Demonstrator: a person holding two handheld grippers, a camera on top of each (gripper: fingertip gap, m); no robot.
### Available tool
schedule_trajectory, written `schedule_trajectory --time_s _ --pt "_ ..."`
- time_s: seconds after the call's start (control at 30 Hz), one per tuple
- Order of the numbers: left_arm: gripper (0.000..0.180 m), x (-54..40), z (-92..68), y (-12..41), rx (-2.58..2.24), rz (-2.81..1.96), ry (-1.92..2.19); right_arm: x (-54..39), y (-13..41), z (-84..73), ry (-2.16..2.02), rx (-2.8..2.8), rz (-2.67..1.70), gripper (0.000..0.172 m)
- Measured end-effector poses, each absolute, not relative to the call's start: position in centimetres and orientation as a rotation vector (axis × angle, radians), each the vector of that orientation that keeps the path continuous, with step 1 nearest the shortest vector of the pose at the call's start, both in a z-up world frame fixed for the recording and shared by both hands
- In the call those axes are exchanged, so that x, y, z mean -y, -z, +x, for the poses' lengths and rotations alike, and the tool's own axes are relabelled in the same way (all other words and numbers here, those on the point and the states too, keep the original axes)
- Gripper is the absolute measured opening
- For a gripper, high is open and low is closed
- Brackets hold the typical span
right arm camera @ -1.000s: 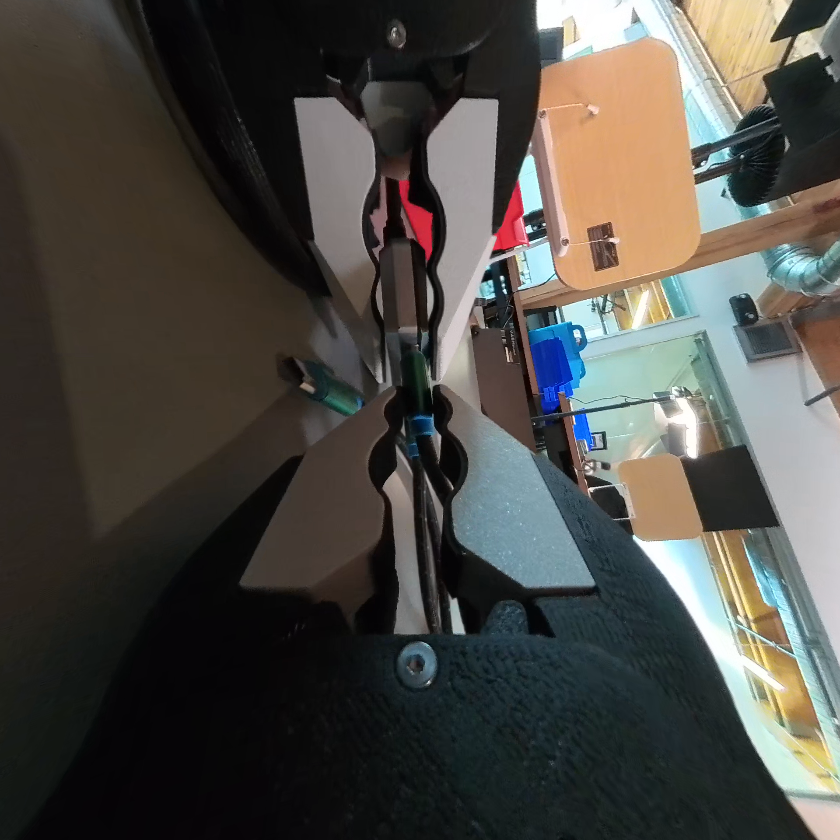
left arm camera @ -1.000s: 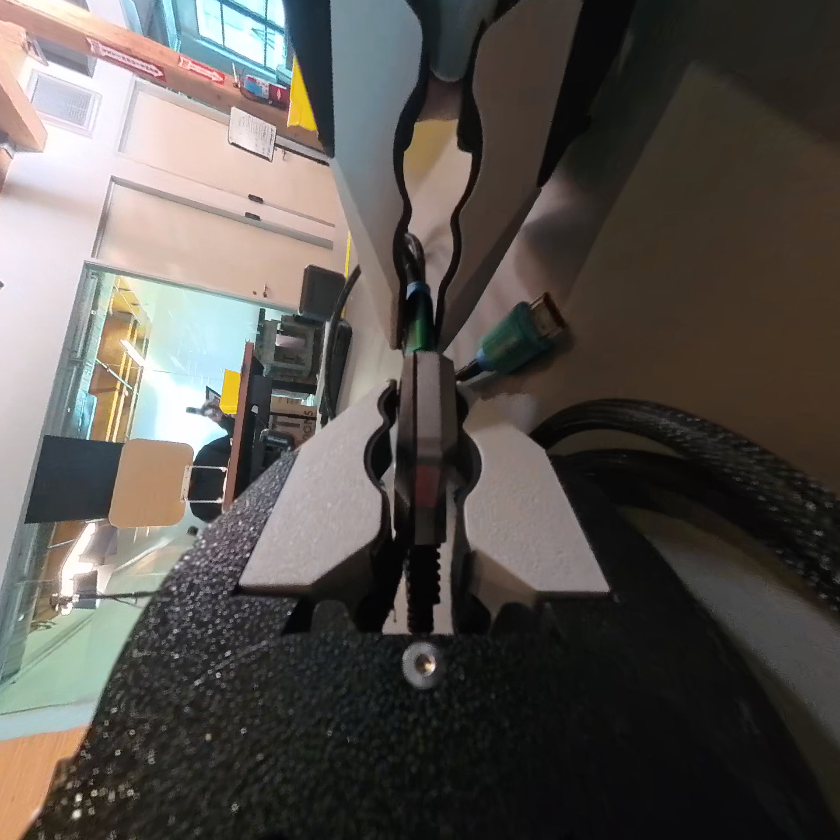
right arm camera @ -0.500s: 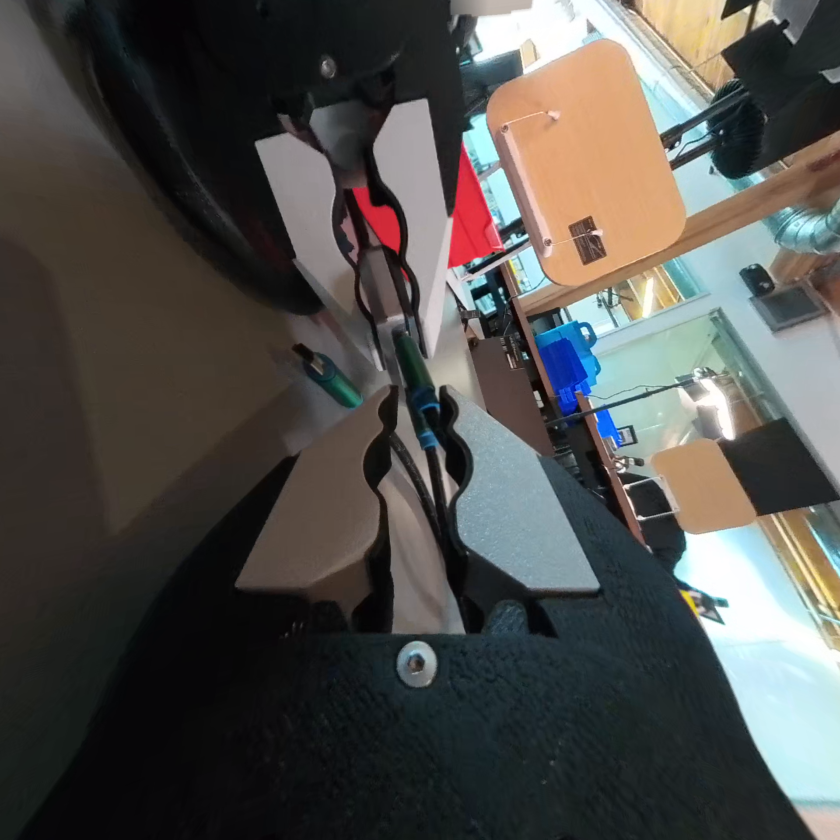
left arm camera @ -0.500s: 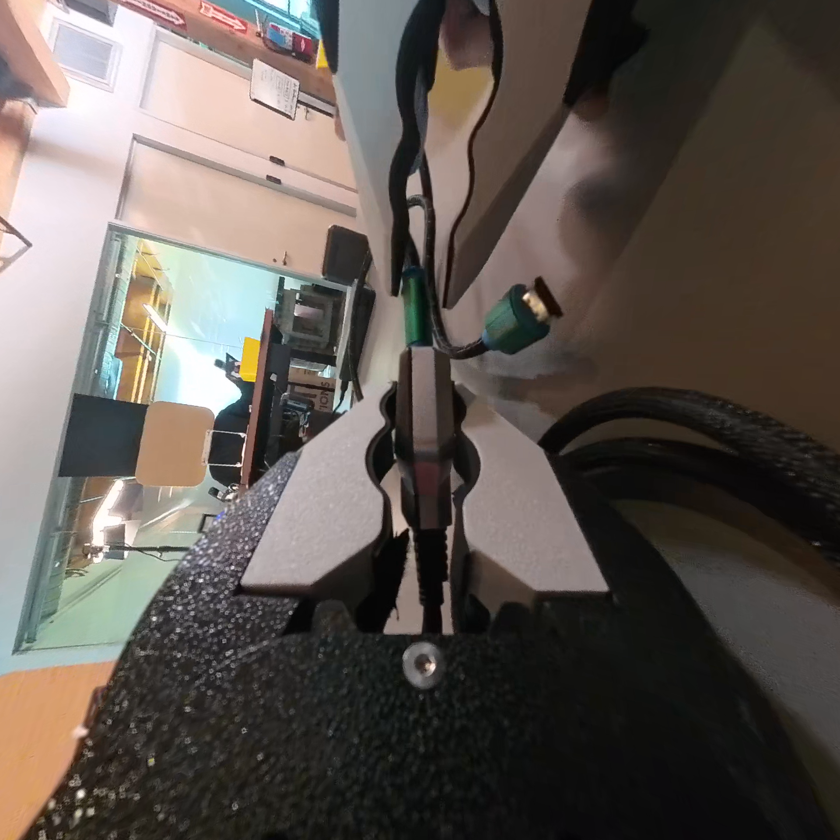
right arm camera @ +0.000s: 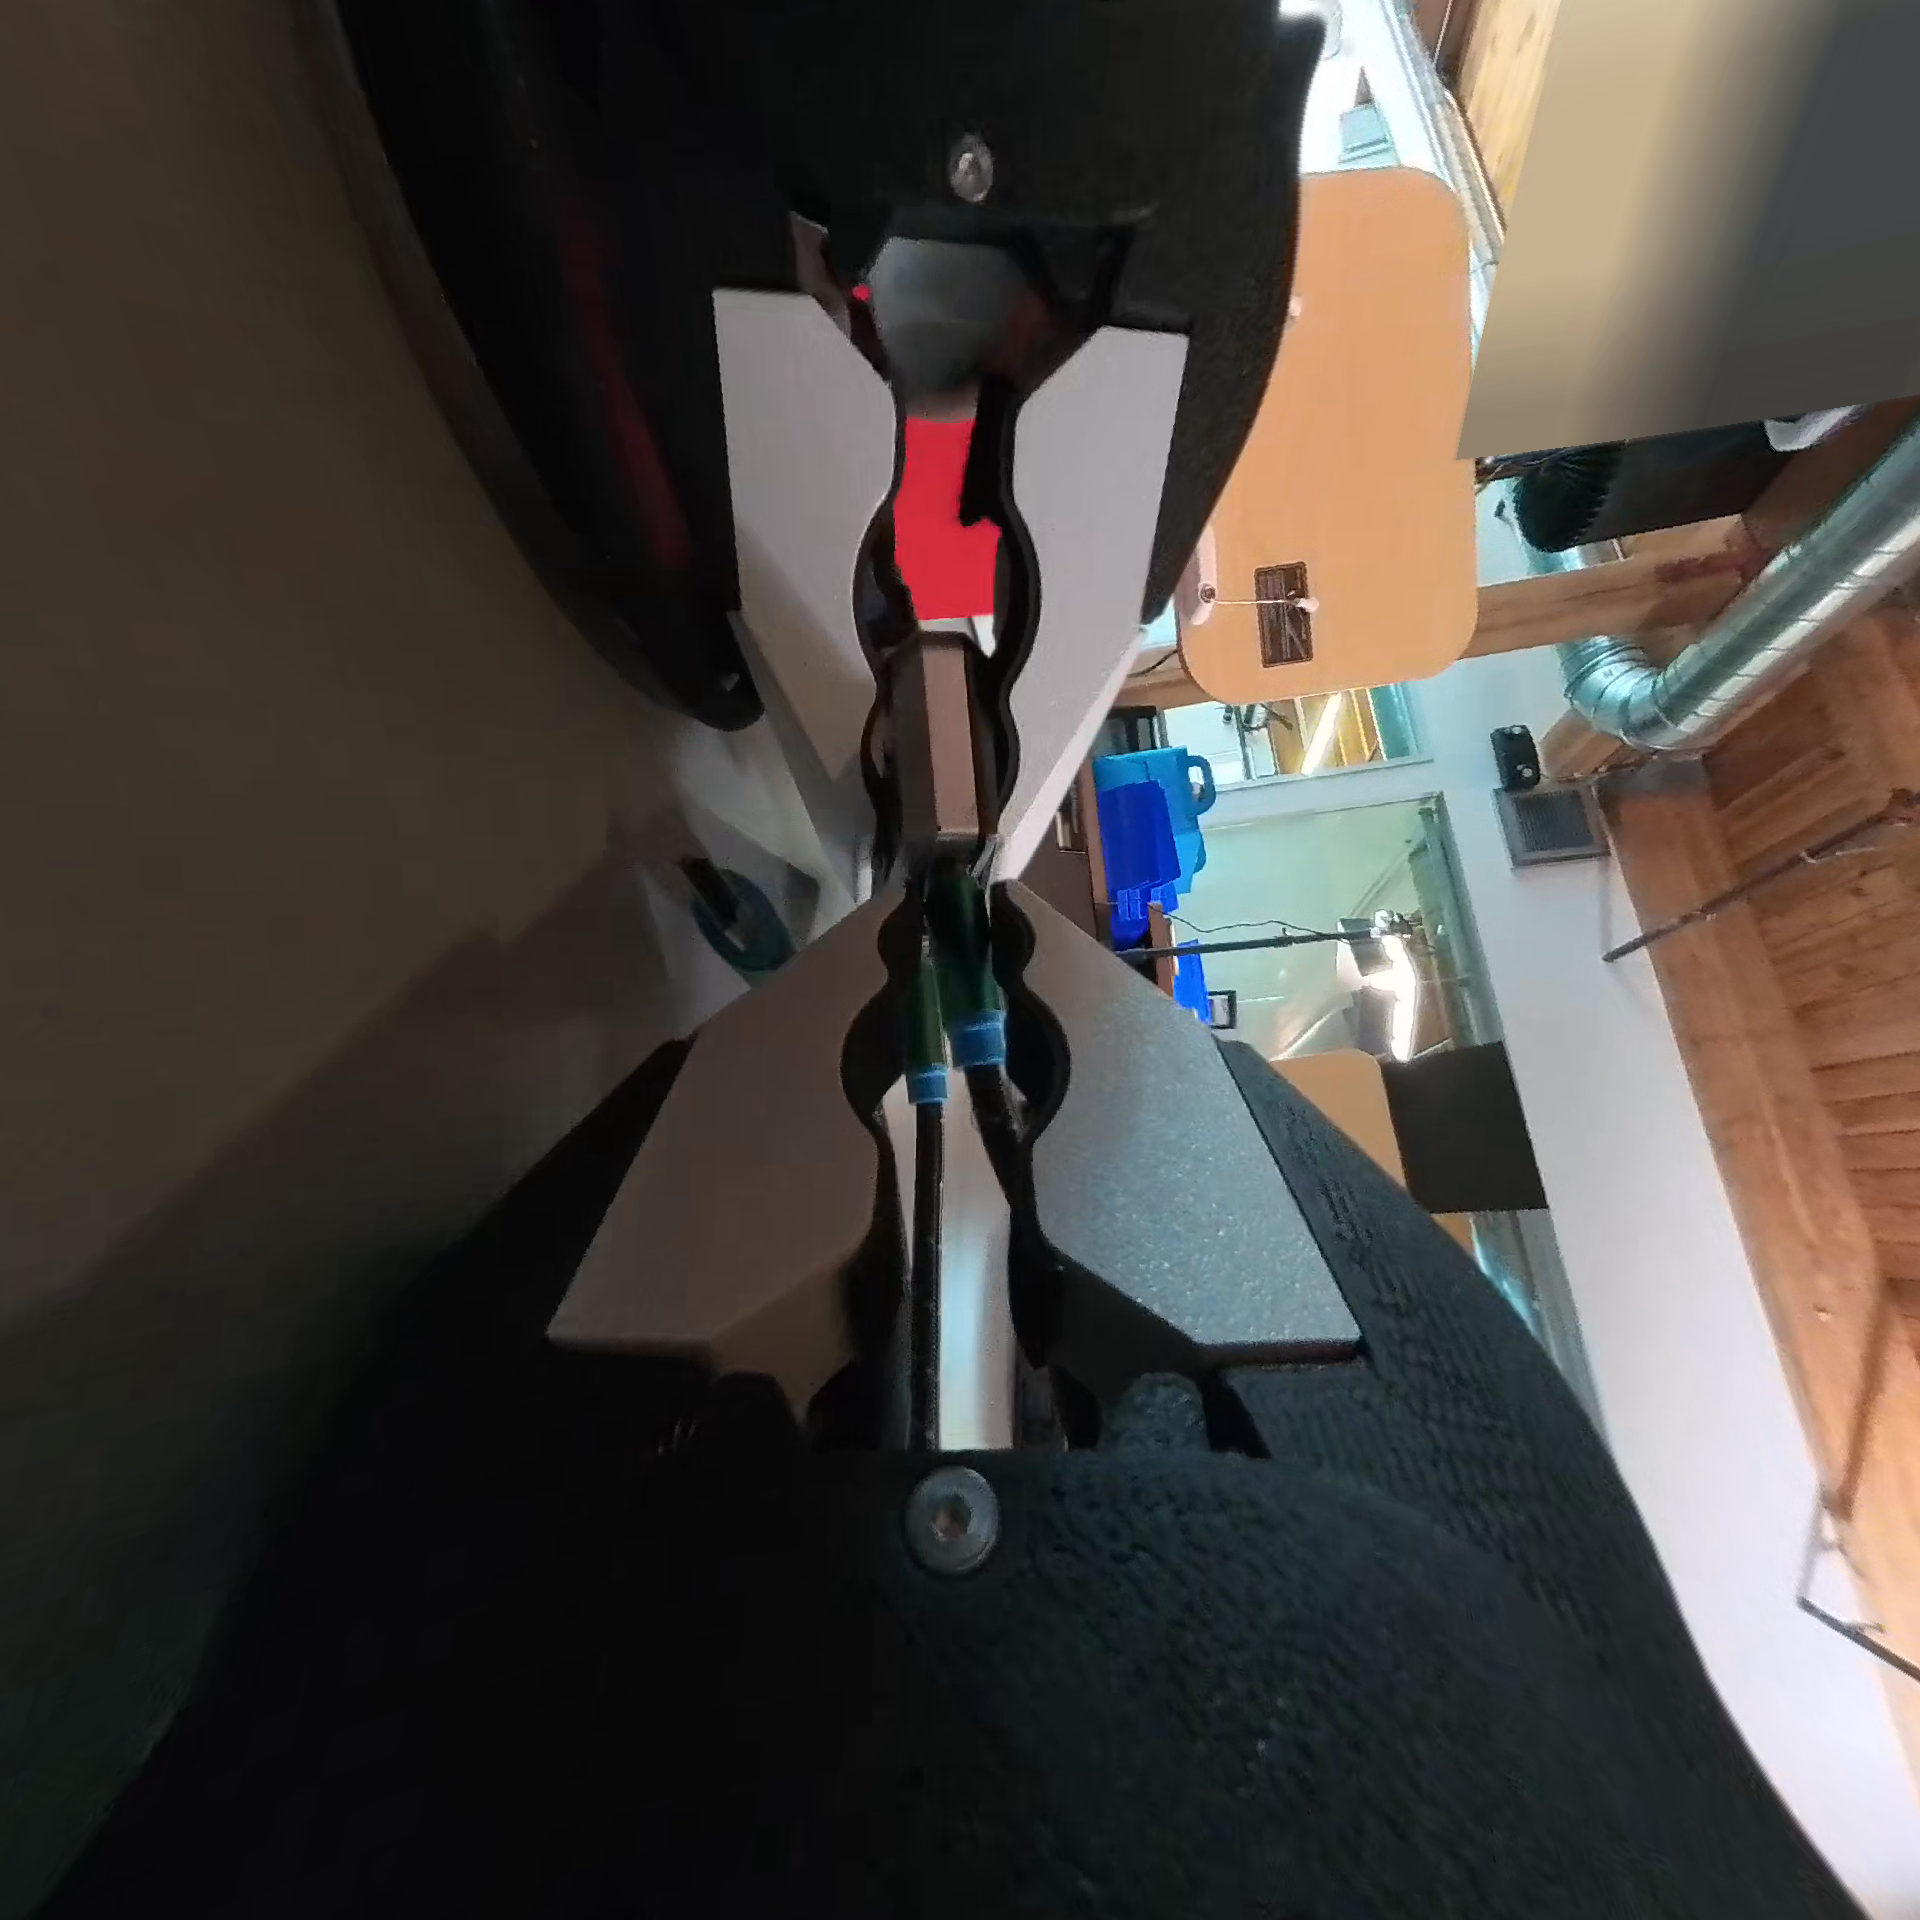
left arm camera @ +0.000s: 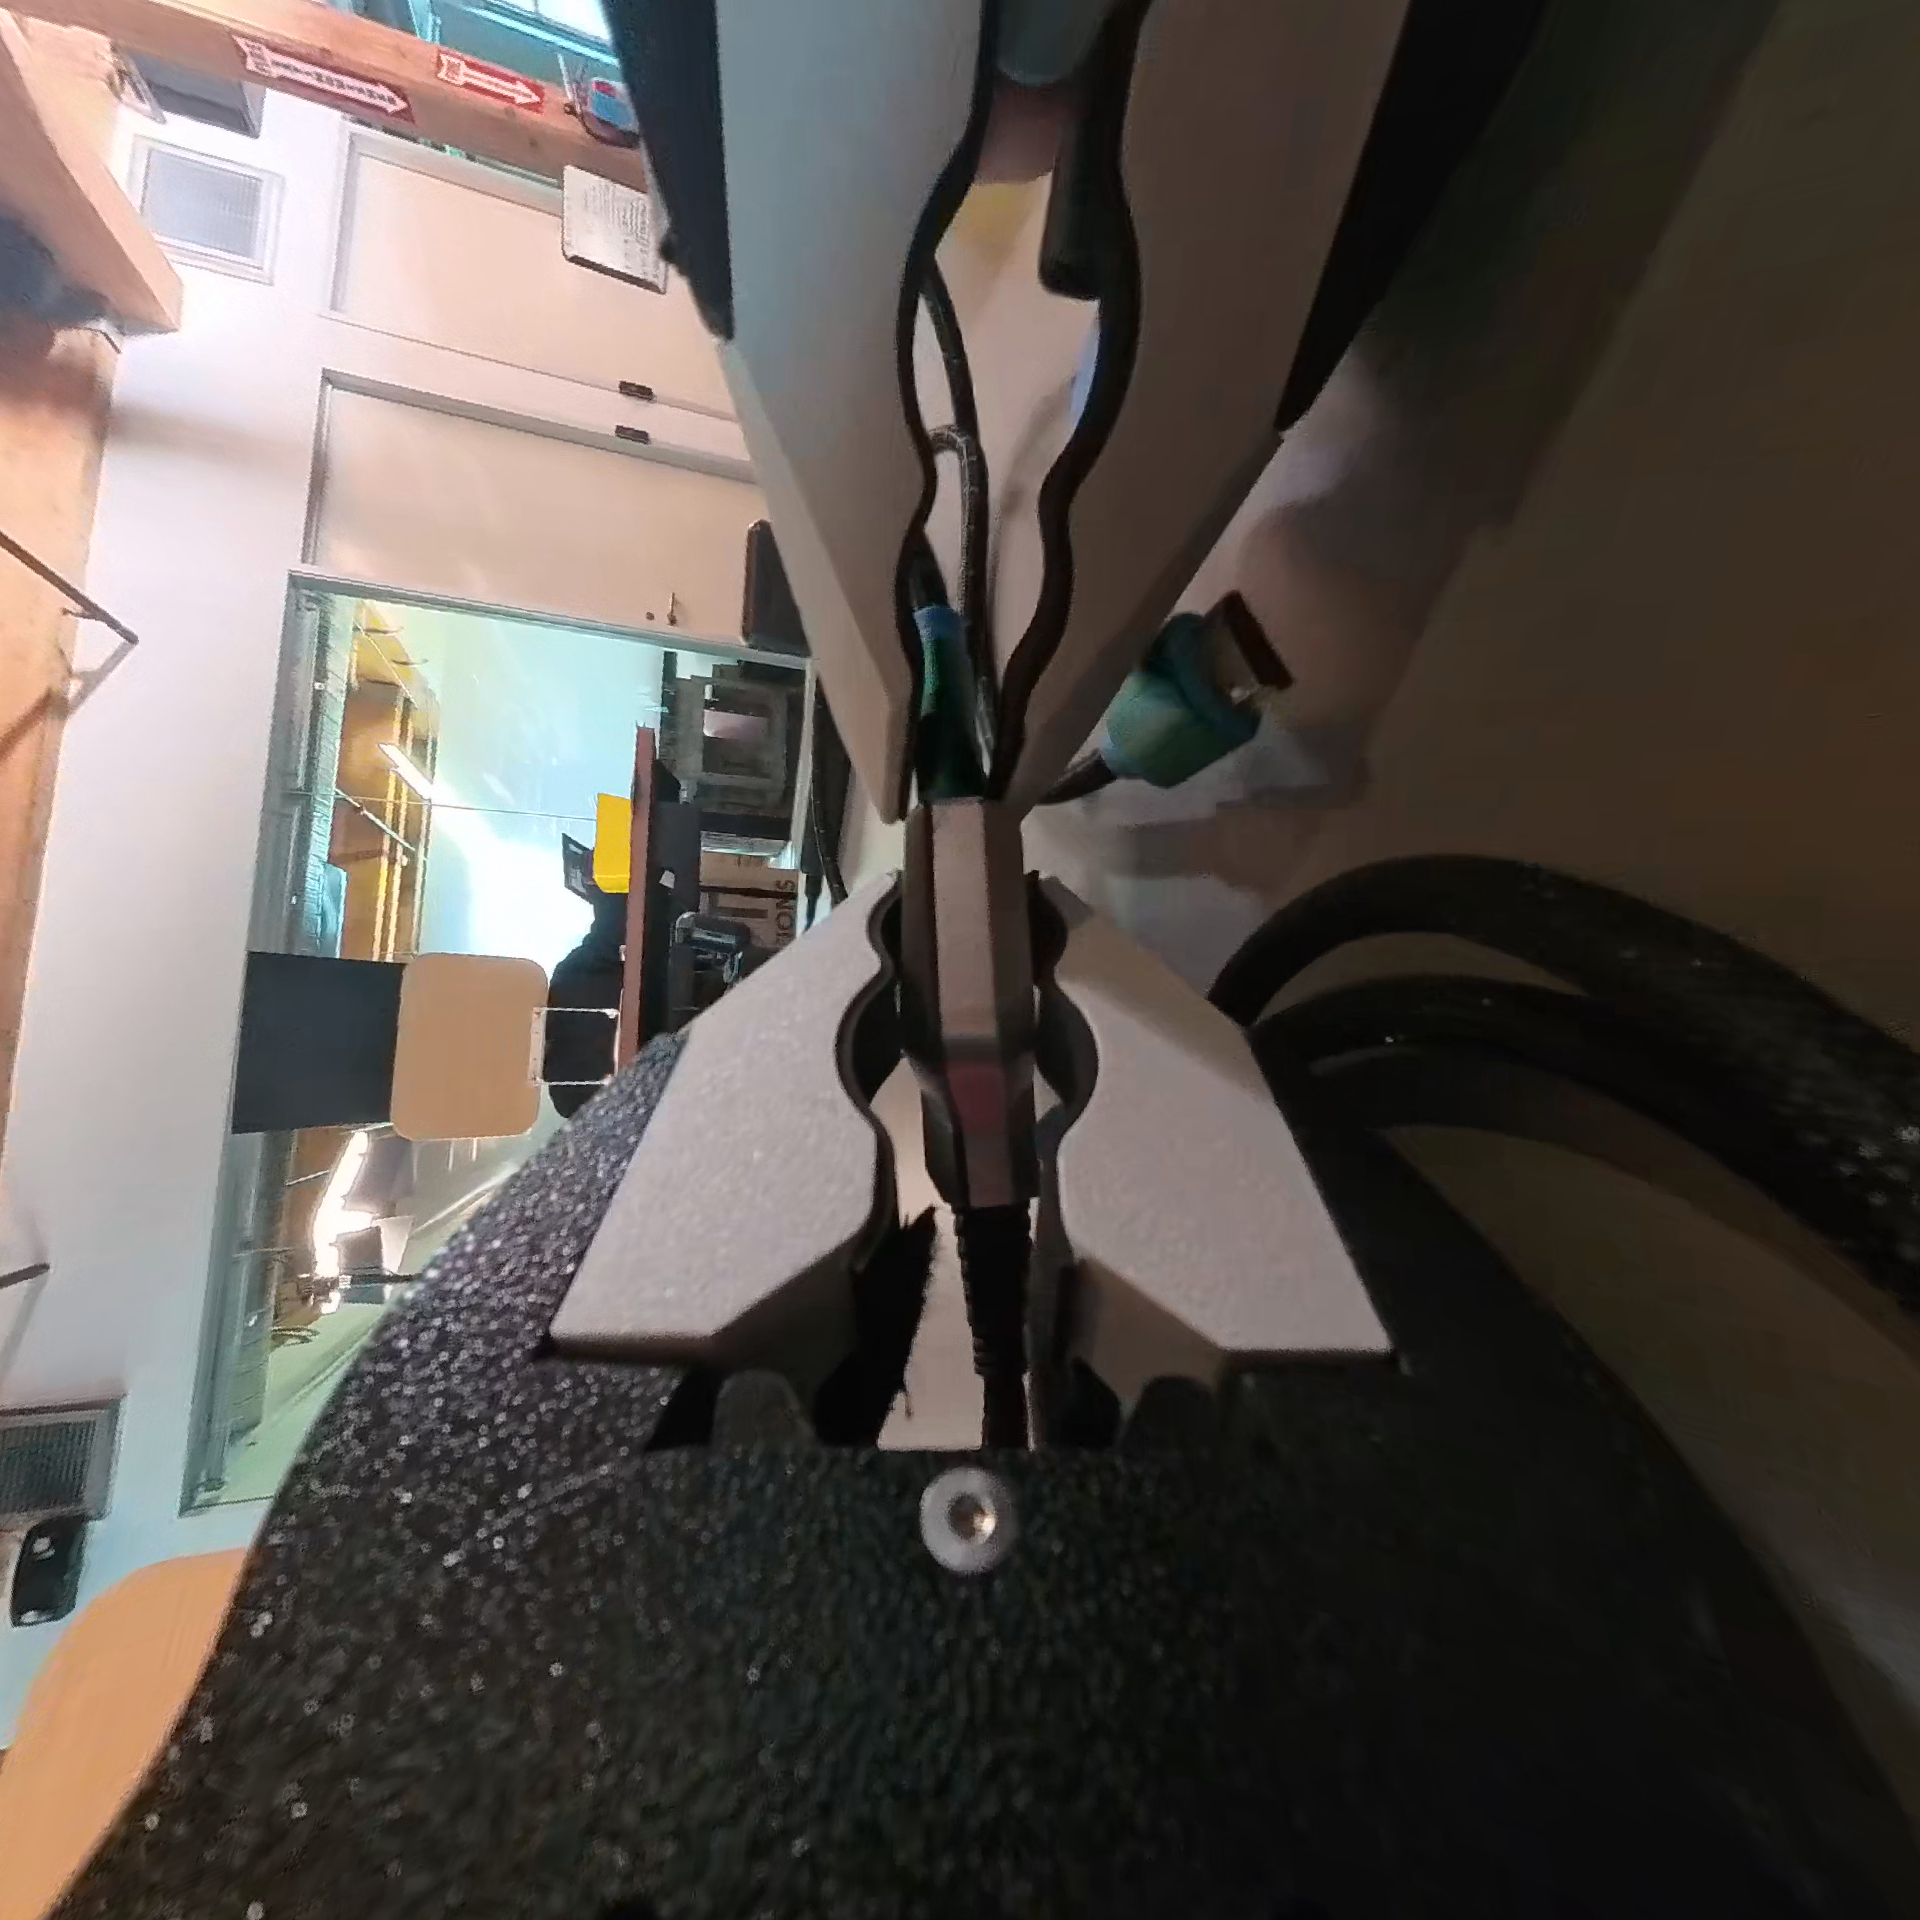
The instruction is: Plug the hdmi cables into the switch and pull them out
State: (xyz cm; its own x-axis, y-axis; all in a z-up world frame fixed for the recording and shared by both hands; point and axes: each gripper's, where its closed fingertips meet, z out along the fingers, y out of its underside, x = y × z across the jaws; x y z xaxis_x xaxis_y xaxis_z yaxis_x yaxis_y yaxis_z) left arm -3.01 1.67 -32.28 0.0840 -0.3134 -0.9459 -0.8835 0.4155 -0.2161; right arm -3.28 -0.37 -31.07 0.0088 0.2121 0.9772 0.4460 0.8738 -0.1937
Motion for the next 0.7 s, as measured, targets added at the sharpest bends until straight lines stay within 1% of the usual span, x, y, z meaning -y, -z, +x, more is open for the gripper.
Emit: schedule_trajectory --time_s 0.3,0.33,0.4,0.43,0.47,0.7 --pt "0.019 -1.6 -2.8 32.4 -1.508 -1.083 -0.584 -0.1 31.5 -2.9 0.197 1.596 -0.576 0.010" --pt "0.020 -1.6 -2.7 32.4 -1.503 -1.083 -0.573 -0.1 31.5 -2.9 0.181 1.601 -0.590 0.011" --pt "0.031 -1.7 -2.7 32.2 -1.478 -1.099 -0.558 -0.3 31.6 -2.8 0.163 1.610 -0.614 0.010" --pt "0.029 -1.7 -2.7 32.3 -1.482 -1.108 -0.550 -0.3 31.6 -2.8 0.162 1.610 -0.617 0.010" --pt "0.020 -1.5 -2.7 32.5 -1.502 -1.106 -0.549 -0.2 31.6 -2.8 0.157 1.610 -0.621 0.010" --pt "0.018 1.0 -2.0 32.5 -1.545 -1.025 -0.582 2.2 31.9 -2.0 0.074 1.650 -0.541 0.010"
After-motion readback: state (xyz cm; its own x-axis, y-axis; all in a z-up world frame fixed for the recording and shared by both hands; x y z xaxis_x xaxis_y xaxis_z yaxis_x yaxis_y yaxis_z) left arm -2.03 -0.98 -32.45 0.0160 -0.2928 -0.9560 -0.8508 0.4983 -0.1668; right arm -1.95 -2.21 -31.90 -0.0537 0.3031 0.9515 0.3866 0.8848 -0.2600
